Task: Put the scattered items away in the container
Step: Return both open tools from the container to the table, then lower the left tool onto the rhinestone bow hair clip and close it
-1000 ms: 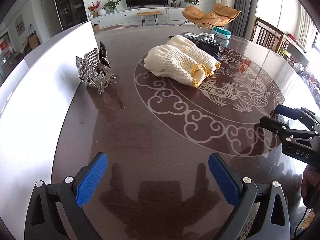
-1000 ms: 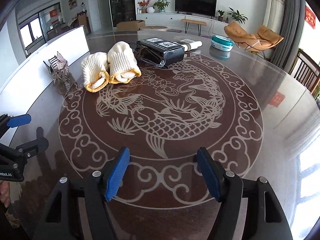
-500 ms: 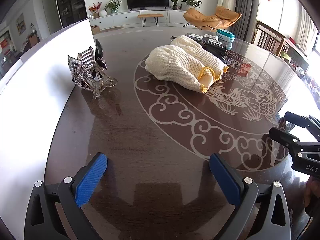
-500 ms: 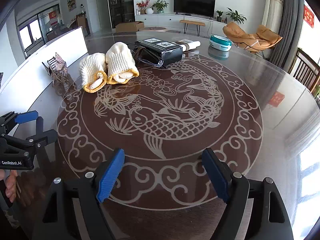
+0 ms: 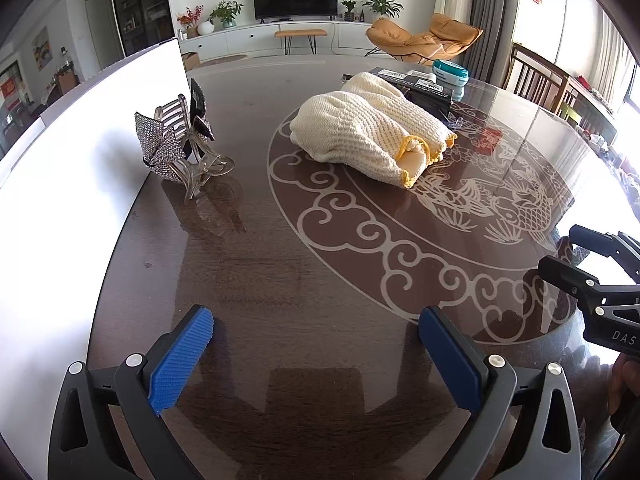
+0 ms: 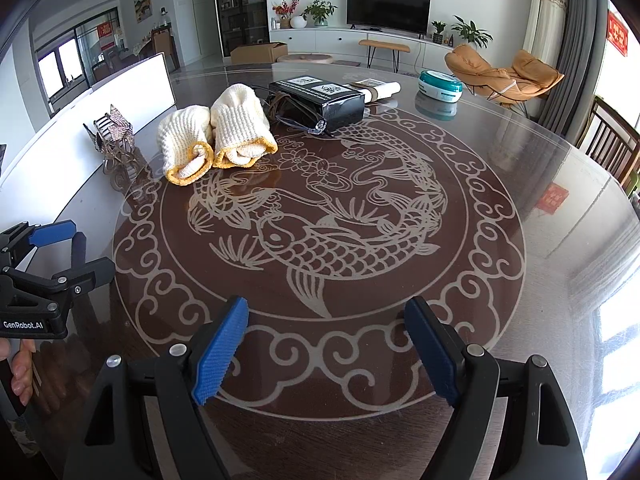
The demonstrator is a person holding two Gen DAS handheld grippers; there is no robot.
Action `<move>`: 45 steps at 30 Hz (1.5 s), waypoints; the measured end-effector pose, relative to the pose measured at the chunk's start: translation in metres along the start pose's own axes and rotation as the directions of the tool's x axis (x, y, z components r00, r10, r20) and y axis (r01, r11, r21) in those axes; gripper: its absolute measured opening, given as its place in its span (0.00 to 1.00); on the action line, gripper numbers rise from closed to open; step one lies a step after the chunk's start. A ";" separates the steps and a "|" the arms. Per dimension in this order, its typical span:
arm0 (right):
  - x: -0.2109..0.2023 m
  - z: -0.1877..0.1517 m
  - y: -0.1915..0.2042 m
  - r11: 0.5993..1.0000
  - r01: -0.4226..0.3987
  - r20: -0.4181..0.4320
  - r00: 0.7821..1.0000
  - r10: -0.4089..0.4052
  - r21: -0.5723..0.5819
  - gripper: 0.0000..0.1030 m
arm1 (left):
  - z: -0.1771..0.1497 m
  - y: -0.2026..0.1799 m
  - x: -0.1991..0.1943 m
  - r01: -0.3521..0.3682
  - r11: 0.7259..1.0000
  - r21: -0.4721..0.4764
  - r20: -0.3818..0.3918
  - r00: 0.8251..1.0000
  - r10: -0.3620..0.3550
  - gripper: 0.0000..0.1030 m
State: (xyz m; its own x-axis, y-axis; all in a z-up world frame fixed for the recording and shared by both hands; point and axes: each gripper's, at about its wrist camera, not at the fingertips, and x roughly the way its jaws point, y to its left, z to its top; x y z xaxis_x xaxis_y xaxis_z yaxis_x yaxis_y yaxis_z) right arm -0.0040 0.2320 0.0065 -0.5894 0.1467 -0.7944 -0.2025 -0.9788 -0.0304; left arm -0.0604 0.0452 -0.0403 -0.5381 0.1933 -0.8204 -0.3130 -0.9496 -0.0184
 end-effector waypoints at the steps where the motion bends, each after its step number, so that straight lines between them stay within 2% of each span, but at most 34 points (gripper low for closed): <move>1: 0.000 0.000 0.000 1.000 0.000 0.000 1.000 0.000 0.000 0.79 | 0.000 0.000 0.000 0.000 1.000 0.000 0.000 1.000 0.000 1.00; 19: 0.000 0.000 0.000 1.000 0.000 0.000 1.000 0.000 -0.001 0.79 | 0.001 0.008 0.000 -0.016 1.000 -0.023 0.000 1.000 0.016 1.00; 31: 0.000 0.000 0.000 1.000 0.000 0.000 1.000 0.000 -0.002 0.79 | 0.048 0.039 0.036 -0.082 0.990 -0.117 -0.003 0.997 0.082 1.00; 45: -0.001 0.000 0.000 1.000 -0.001 0.000 1.000 0.001 -0.002 0.79 | 0.105 0.053 0.080 -0.137 0.971 -0.195 -0.011 0.991 0.137 1.00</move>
State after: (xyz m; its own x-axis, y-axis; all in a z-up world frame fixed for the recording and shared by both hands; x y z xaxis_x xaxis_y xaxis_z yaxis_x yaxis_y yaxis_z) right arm -0.0035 0.2317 0.0071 -0.5898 0.1462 -0.7942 -0.2007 -0.9791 -0.0311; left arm -0.2025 0.0366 -0.0466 -0.5672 0.0586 -0.8215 -0.0777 -0.9968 -0.0175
